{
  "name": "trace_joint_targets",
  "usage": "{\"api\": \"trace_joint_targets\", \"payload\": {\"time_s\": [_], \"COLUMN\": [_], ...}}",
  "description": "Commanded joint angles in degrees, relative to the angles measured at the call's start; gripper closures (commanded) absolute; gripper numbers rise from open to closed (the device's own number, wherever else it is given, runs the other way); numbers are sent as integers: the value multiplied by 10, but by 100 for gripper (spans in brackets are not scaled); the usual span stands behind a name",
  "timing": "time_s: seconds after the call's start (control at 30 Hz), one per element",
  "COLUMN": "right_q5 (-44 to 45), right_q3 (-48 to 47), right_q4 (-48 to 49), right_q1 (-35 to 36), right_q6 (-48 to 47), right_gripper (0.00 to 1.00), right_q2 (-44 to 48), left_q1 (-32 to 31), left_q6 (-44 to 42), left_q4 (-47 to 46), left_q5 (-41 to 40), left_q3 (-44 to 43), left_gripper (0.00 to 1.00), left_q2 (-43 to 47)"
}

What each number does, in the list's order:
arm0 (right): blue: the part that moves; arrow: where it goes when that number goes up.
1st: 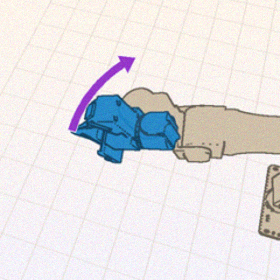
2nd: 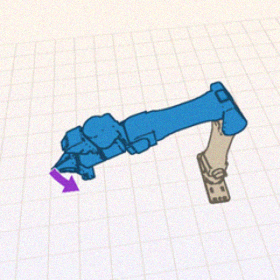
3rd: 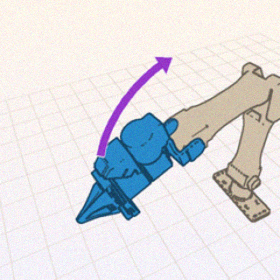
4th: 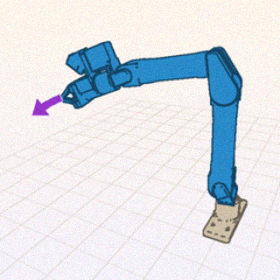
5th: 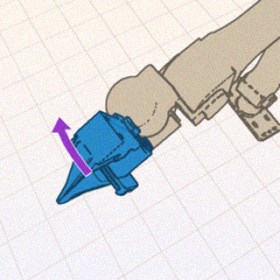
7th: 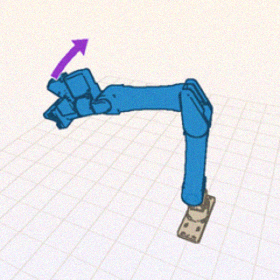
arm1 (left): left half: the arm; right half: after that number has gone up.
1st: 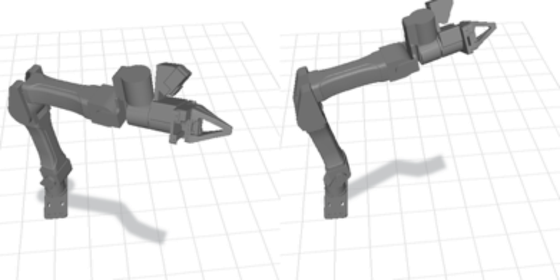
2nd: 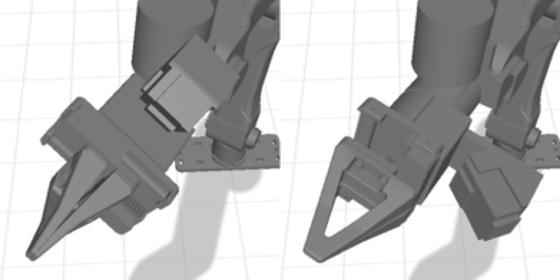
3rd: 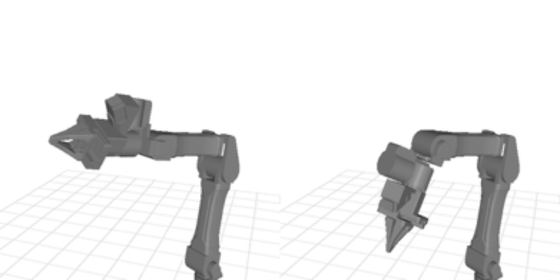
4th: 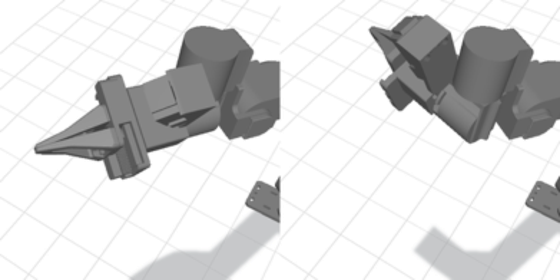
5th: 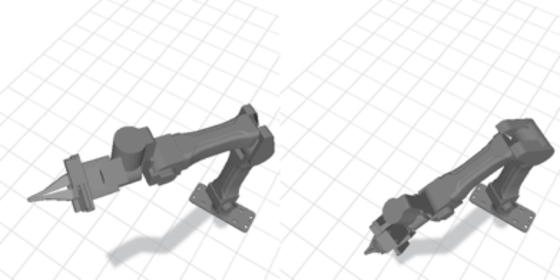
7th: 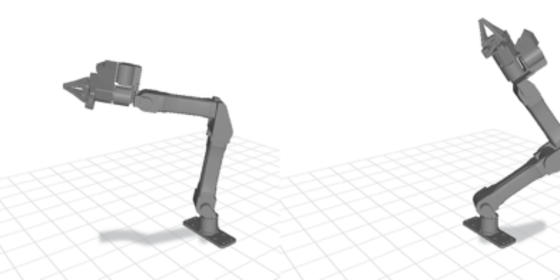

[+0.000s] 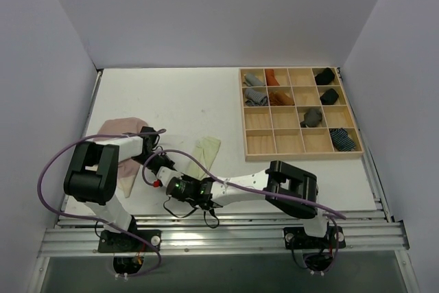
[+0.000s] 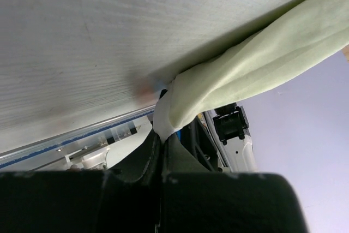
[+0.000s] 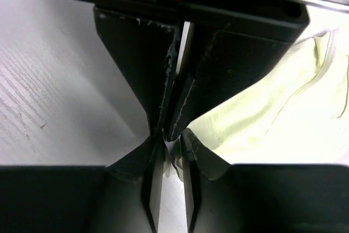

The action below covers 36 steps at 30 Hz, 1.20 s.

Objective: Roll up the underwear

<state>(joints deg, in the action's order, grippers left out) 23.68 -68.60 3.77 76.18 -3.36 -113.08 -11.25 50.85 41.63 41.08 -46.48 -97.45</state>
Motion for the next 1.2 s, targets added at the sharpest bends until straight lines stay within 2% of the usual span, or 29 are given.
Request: {"api": "trace_joint_targets", "payload": {"time_s": [0.0, 0.07, 0.13, 0.27, 0.4, 0.67, 0.83, 1.0, 1.17], "right_q5": [20, -13, -62, -168, -274, -479, -599, -642, -688], "right_q3": [14, 14, 5, -15, -40, -89, -117, -124, -107], "right_q4": [5, -2, -17, -60, -99, -136, -135, -127, -78], "right_q1": [-3, -6, -10, -45, -95, -176, -213, -239, -270], "right_q6": [-15, -17, -16, 10, 31, 95, 124, 142, 176], "right_gripper": [91, 96, 100, 100, 100, 100, 100, 100, 100], "right_q2": [16, 25, 36, 42, 43, 8, -28, -67, -85], "left_q1": [6, 15, 25, 64, 83, 90, 87, 77, 71], "left_q6": [2, -1, -7, -45, -75, -116, -121, -105, -94], "left_q4": [6, 7, 19, 54, 91, 88, 43, -18, -34], "left_q5": [15, 24, 23, -6, -40, -74, -61, -42, -58], "left_q3": [-9, -14, -21, -56, -79, -92, -69, -43, -20], "left_gripper": [98, 94, 85, 62, 52, 50, 50, 50, 50], "left_q2": [2, 3, 9, 31, 38, 55, 73, 85, 96]}}
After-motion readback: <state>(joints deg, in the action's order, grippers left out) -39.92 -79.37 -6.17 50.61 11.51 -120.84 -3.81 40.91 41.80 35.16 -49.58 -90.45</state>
